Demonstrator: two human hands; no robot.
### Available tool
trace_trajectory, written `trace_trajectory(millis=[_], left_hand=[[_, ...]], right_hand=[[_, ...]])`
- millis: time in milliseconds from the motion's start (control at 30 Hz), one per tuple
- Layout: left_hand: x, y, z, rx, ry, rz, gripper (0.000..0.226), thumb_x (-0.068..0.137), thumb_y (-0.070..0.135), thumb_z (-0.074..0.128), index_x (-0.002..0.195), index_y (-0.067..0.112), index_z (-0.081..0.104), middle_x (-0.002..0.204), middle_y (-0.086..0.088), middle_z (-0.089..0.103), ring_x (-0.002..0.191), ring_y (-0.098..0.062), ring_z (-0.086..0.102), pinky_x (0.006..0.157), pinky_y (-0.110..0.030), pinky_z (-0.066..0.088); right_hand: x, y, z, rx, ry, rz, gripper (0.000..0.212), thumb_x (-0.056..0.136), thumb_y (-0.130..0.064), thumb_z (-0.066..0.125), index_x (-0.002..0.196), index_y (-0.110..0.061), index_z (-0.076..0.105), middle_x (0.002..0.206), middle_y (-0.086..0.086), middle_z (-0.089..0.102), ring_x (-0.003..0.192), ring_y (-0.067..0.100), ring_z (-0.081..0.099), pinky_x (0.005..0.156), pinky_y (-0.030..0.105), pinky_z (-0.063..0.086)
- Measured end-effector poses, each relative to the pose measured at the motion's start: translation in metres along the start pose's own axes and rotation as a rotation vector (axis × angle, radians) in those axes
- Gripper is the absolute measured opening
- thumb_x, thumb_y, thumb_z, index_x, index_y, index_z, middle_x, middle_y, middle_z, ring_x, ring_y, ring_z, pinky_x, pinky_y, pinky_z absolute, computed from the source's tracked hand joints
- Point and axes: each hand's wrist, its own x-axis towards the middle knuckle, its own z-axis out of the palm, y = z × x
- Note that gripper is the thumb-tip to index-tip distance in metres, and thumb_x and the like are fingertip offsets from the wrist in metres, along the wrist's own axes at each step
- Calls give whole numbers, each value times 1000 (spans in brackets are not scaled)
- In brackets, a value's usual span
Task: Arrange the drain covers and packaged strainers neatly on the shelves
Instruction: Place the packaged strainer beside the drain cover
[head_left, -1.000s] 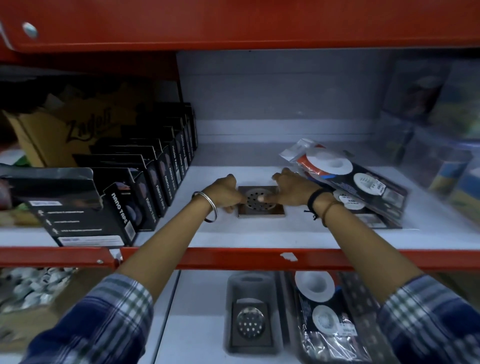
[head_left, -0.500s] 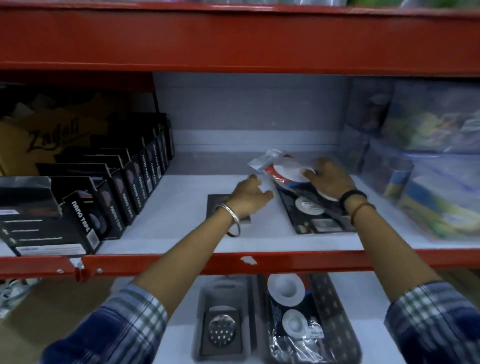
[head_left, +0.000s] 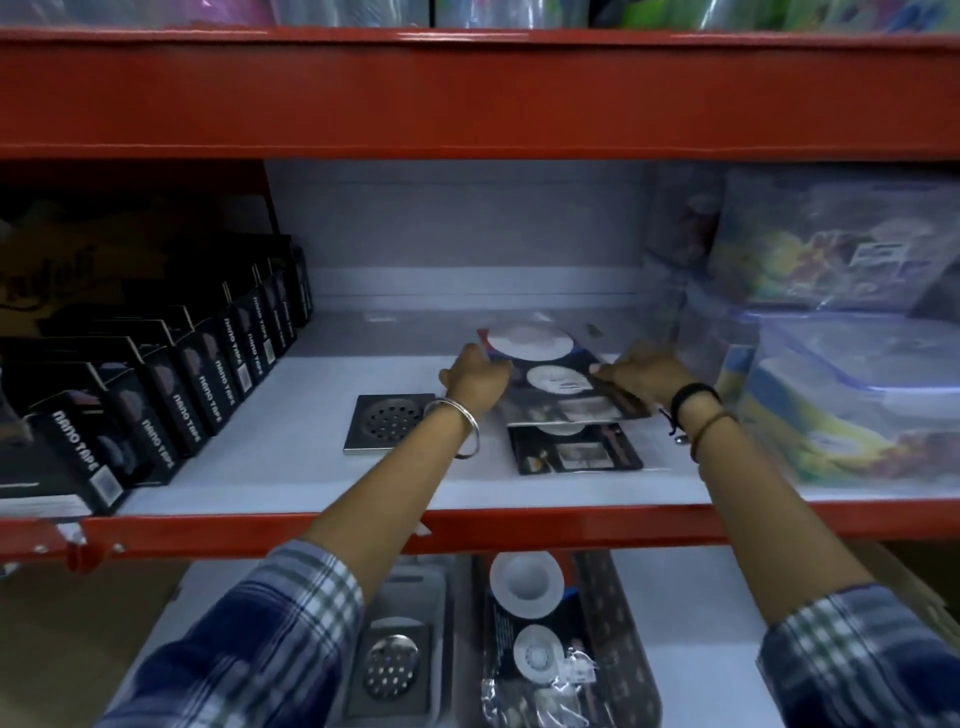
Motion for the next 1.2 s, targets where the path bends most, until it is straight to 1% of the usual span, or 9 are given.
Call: trace_trajectory(millis=[100, 233, 367, 567, 733, 867, 933, 1067, 1200], left_hand=[[2, -17, 7, 70, -87, -5, 20, 86, 23, 54, 100, 9, 54, 119, -13, 62, 115, -34, 54, 105, -44, 42], [-13, -19, 22, -14, -167, 12, 47, 92, 14, 45, 137, 7, 33, 138, -10, 48, 126, -30, 47, 108, -37, 39], [-21, -17, 29, 16, -142, 20, 53, 93, 11, 41, 143, 4, 25, 138, -15, 49, 125, -31, 48, 105, -37, 41], [-33, -17, 25, 165, -78, -16, 60, 96, 3, 34, 149, 2, 7, 145, -18, 42, 130, -33, 44, 102, -33, 38], [-38, -15, 22, 209, -69, -11, 60, 97, 6, 36, 149, 1, 7, 145, -19, 41, 130, -33, 43, 102, -34, 39], [-44, -14, 22, 264, -64, 2, 61, 97, 8, 37, 149, 0, 5, 146, -20, 38, 132, -34, 41, 105, -35, 37], [-44, -14, 21, 285, -49, 10, 61, 97, 8, 39, 148, -1, 7, 146, -22, 38, 132, -36, 41, 105, -37, 38], [-48, -11, -1, 297, 47, 107, 60, 96, 8, 39, 149, 1, 11, 152, -19, 28, 140, -37, 25, 114, -44, 27], [-70, -31, -49, 313, 243, 417, 52, 99, 15, 38, 147, 2, 21, 155, -14, 26, 144, -29, 17, 117, -34, 16]], right_hand=[[-6, 11, 16, -85, -62, 70, 36, 84, -39, 63, 72, -10, 45, 75, 10, 50, 68, 22, 49, 61, 27, 37], [-13, 14, 20, -34, -15, 96, 31, 87, -36, 60, 88, -8, 46, 97, 15, 57, 87, 29, 54, 72, 30, 38], [-23, 13, 16, 43, -31, 108, 24, 90, -26, 59, 86, -7, 45, 86, 8, 52, 83, 25, 50, 63, 26, 37], [-38, 19, 19, 79, -56, 63, 46, 88, -24, 62, 55, -16, 32, 53, 0, 38, 50, 13, 37, 45, 25, 26], [-44, 20, 16, 111, -112, 65, 41, 84, -20, 67, 57, -15, 37, 60, 2, 46, 54, 13, 42, 49, 24, 31], [-48, 23, 14, 144, -128, 69, 26, 82, -20, 69, 71, -10, 48, 85, 10, 58, 76, 22, 53, 52, 24, 36], [-52, 23, 13, 190, -121, 83, 23, 82, -20, 69, 88, -7, 52, 96, 12, 59, 85, 24, 54, 57, 25, 40], [-65, 17, 10, 200, 107, 26, 62, 82, -24, 69, 130, 1, 38, 134, 18, 45, 122, 33, 48, 97, 37, 44], [-85, -10, 16, 115, 137, -257, 51, 84, -27, 67, 126, -6, 48, 136, 15, 45, 126, 31, 45, 104, 35, 39]])
